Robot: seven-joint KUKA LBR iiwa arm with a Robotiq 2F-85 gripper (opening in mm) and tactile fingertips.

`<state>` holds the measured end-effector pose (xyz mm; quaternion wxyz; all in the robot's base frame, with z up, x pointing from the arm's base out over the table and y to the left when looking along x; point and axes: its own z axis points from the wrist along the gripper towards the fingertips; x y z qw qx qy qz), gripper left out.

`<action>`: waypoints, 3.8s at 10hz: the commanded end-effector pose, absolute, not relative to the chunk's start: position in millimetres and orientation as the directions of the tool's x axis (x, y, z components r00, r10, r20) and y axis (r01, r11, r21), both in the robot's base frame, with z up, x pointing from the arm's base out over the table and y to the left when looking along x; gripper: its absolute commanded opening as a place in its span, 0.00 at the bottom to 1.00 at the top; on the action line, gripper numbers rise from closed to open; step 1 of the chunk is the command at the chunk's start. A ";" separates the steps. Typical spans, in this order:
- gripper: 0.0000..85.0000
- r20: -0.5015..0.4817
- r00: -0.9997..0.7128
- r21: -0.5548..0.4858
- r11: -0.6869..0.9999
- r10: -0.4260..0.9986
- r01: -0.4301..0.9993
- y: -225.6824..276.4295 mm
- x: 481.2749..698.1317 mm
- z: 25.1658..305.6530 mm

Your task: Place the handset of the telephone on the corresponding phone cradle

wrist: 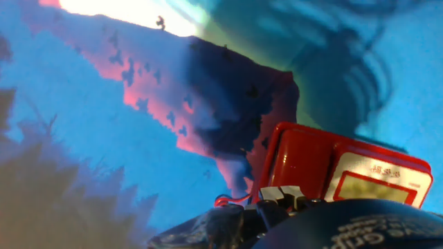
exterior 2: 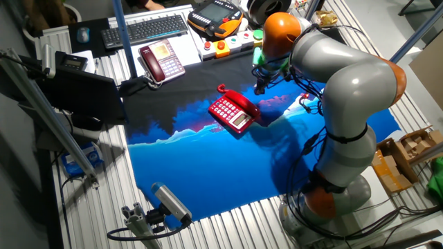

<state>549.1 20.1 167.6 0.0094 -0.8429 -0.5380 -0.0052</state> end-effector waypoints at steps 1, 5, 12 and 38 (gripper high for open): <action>0.01 0.020 0.378 -0.008 -0.378 0.926 0.926 20.0 549.3 167.5; 0.01 0.029 0.290 0.012 -0.290 0.957 0.957 20.3 549.3 167.3; 0.01 0.024 -0.248 0.006 0.248 0.968 0.969 20.3 549.3 167.3; 0.01 0.067 -0.588 -0.061 0.591 0.806 0.804 24.2 531.9 214.7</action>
